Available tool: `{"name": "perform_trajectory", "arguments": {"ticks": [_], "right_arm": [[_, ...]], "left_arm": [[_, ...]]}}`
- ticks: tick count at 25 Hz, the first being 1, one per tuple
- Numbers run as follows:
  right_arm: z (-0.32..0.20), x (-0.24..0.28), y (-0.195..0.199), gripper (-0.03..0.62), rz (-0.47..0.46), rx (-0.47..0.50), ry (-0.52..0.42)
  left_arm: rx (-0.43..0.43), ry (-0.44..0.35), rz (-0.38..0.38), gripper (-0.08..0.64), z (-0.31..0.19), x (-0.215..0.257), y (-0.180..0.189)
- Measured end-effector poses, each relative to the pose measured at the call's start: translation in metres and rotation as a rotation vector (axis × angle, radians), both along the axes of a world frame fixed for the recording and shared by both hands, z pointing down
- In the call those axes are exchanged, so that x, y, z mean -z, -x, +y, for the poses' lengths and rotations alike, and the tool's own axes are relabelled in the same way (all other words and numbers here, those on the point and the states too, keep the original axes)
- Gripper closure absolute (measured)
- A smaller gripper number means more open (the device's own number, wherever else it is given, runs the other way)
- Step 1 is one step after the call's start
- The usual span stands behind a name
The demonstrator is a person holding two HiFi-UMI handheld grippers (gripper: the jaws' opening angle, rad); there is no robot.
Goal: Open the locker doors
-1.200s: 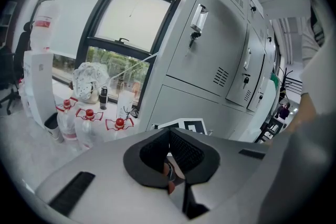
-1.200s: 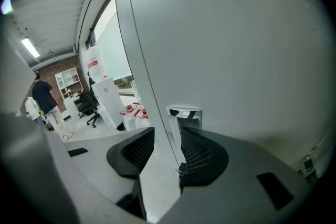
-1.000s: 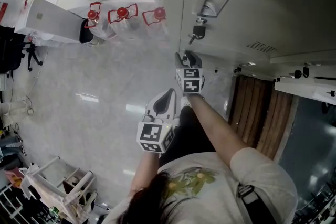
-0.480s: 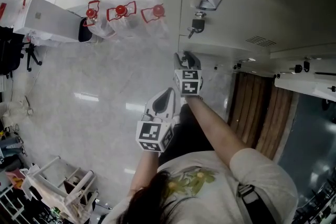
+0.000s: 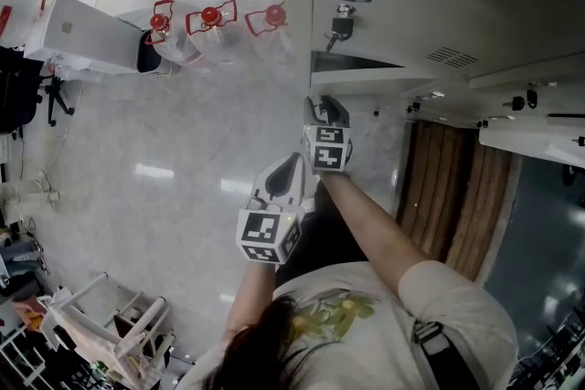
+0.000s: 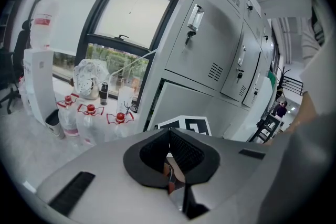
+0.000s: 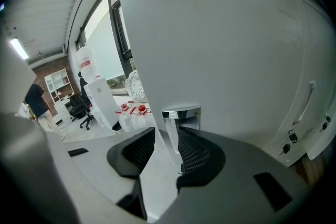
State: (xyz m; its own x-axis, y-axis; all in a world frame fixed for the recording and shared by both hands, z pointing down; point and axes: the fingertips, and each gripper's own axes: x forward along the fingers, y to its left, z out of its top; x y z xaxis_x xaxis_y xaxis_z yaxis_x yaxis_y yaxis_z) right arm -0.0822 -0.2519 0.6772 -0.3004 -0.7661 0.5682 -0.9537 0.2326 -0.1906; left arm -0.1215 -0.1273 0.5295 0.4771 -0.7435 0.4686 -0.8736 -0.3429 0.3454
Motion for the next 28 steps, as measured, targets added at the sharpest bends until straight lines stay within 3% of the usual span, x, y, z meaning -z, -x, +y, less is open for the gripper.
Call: {"name": "perform_trajectory", "arguments": {"ticks": [10,28], "right_arm": [[0.021,-0.003,-0.005,0.457,0.021,-0.028,0.013],[0.056,0.003,-0.011,0.46,0.065,0.063,0.017]], "left_arm": [[-0.035,0.011,-0.014,0.529,0.018,0.002,0.0],[-0.098,0.012,-0.007,0.529,0.042,0.009,-0.015]]}}
